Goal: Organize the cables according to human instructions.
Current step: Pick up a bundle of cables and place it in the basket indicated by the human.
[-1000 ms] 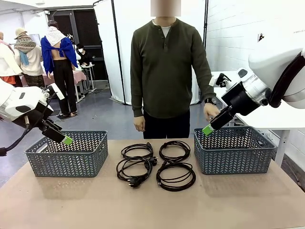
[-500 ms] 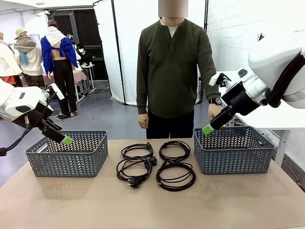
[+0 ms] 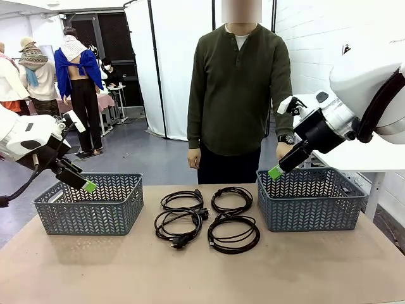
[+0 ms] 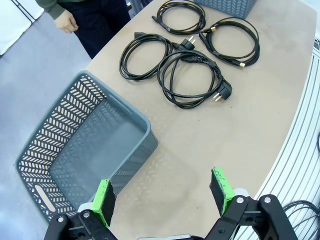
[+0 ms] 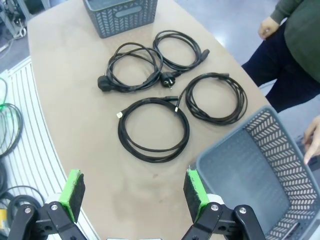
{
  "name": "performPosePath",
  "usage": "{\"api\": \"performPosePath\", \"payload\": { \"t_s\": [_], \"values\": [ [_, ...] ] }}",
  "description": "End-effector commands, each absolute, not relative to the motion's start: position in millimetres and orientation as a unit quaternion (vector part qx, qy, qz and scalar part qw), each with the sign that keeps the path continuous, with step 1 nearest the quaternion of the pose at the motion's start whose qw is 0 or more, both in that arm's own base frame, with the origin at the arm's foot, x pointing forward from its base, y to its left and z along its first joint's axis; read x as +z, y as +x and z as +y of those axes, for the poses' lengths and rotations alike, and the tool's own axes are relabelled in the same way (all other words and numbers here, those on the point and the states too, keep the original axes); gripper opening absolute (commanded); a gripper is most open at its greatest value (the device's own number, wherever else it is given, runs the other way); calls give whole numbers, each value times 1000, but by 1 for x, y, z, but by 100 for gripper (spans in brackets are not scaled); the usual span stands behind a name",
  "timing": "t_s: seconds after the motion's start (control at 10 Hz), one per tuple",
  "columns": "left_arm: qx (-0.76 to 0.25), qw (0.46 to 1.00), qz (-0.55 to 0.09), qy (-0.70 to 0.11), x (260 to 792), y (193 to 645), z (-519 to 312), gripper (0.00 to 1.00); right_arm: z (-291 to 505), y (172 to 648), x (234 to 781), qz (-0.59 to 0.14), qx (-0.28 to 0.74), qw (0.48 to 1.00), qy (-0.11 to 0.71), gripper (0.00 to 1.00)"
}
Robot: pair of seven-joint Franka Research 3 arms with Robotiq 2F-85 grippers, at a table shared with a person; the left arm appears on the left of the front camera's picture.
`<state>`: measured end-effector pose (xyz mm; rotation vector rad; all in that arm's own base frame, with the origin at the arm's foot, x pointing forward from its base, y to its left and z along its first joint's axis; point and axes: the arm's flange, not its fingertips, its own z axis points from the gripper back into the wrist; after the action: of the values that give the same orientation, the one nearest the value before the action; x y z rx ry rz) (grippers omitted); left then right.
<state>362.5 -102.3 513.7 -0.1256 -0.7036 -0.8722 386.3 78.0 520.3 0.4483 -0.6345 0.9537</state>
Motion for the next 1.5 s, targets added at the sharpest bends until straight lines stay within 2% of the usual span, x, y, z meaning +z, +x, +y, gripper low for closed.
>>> {"api": "performPosePath", "payload": {
  "t_s": [0.0,0.4,0.9,1.4],
  "values": [
    [-409,847,-333,-62,513,363,-102,100,78,391,516,-305,456,807,219,100],
    [-409,847,-333,-62,513,363,-102,100,78,391,516,-305,456,807,219,100],
    [-409,847,-333,-62,513,363,-102,100,135,386,525,-242,404,856,216,100],
    [-409,847,-333,-62,513,363,-102,100,190,413,507,-176,299,922,170,100]
  ]
}}
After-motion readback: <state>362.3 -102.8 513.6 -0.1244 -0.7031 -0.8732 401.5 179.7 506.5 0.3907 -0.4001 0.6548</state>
